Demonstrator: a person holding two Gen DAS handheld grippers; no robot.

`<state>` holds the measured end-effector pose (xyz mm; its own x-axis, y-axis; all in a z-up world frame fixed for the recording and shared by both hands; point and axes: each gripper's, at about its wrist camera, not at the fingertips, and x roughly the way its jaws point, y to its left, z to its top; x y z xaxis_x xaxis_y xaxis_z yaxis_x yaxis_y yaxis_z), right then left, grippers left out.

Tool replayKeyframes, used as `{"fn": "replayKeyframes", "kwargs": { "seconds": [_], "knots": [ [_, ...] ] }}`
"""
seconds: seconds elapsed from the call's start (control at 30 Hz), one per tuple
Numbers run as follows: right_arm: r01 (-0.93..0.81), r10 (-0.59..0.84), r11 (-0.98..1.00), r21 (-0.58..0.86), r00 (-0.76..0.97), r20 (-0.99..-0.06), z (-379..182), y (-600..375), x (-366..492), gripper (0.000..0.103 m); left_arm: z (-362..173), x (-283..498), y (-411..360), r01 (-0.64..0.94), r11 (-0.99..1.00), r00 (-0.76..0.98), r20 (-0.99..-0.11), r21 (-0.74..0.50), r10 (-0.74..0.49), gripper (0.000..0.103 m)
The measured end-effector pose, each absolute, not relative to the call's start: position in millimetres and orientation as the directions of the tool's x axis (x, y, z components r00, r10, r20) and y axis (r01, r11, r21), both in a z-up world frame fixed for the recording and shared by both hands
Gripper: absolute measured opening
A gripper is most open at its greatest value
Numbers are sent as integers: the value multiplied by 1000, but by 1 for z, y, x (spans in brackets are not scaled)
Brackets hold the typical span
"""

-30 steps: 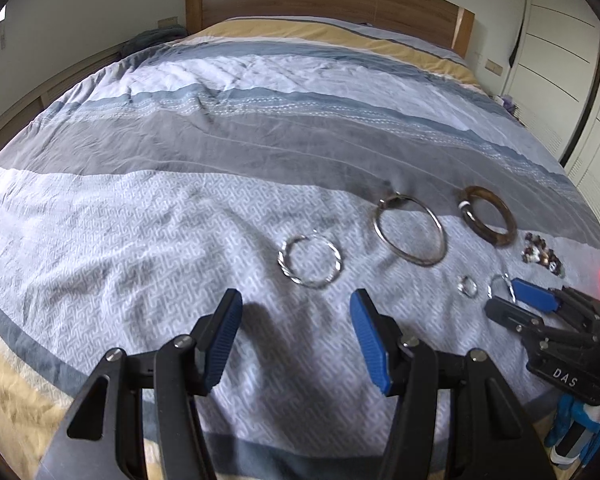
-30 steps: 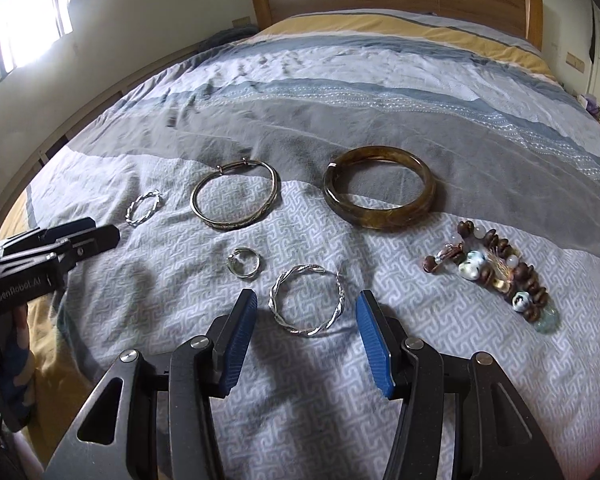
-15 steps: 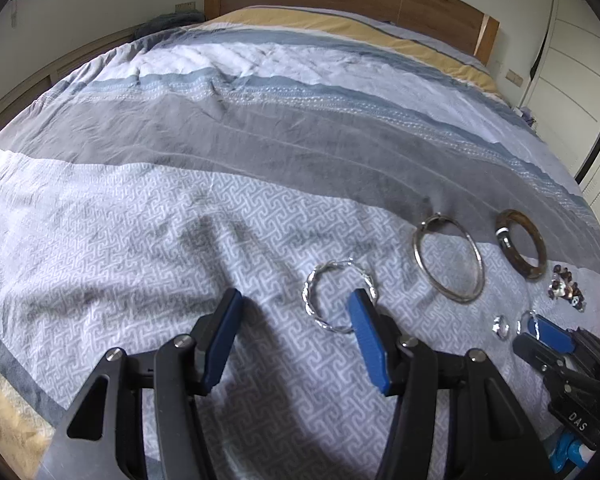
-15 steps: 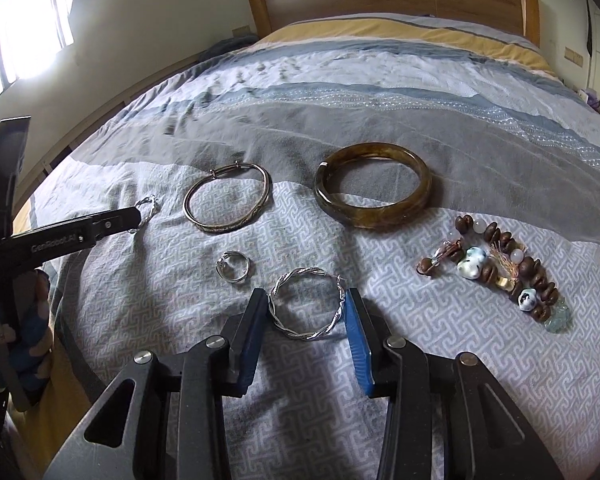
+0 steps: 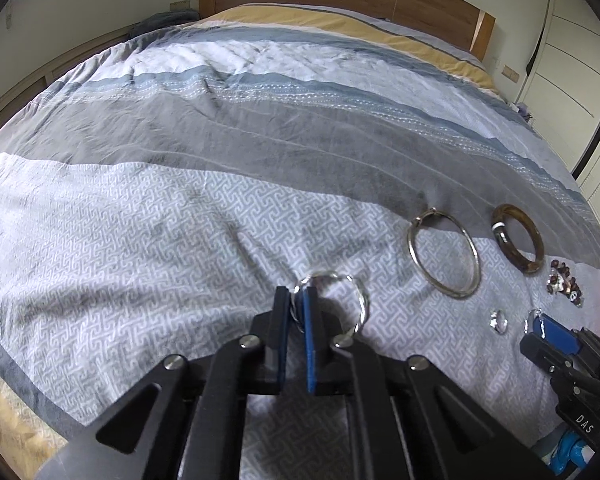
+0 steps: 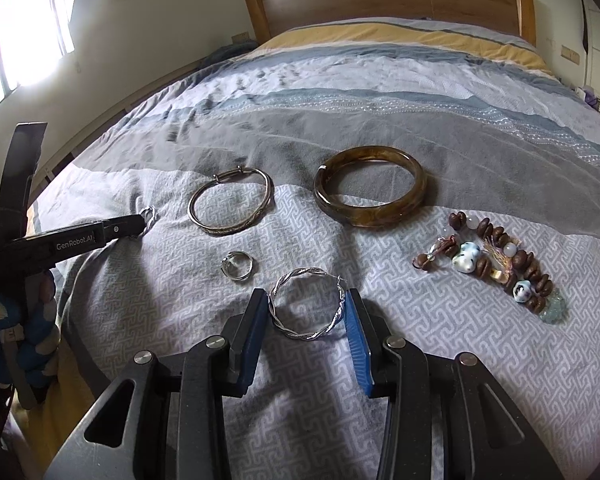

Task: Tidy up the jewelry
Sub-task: 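Grasp the twisted silver bracelet with the right tool while the left tool grasps a silver hoop, then carry both silver bracelets over the red box with both tools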

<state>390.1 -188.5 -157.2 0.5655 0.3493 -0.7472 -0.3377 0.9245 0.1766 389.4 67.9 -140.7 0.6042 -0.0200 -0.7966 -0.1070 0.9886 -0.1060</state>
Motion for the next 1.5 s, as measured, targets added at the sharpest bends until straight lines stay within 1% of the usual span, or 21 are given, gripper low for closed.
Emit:
{"fn": "replayKeyframes", "kwargs": {
  "seconds": [0.3,0.53,0.67,0.8,1.03,1.3,1.5],
  "knots": [
    [-338,344,926,166,580,-738,-138,-193,362,39,-118,362,56,-69,990,624,-779,-123,-53,5],
    [-317,341,932,175,611,-715,-107,-206,326,39,-86,340,39,-20,990,649,-755,-139,-92,5],
    [-297,322,941,163,633,-704,-88,-221,303,39,-71,327,16,32,989,656,-744,-143,-129,5],
    [-267,289,953,144,656,-698,-71,-246,282,39,-62,316,-21,100,982,650,-736,-161,-187,5],
    [-164,186,981,99,690,-699,-55,-318,247,39,-52,297,-117,261,943,609,-723,-205,-326,5],
    [9,47,997,73,686,-726,-66,-426,210,39,-56,273,-234,431,871,526,-720,-233,-453,5],
    [75,-9,996,50,636,-772,-86,-483,190,39,-69,254,-308,526,821,462,-737,-220,-493,5]
  ]
}}
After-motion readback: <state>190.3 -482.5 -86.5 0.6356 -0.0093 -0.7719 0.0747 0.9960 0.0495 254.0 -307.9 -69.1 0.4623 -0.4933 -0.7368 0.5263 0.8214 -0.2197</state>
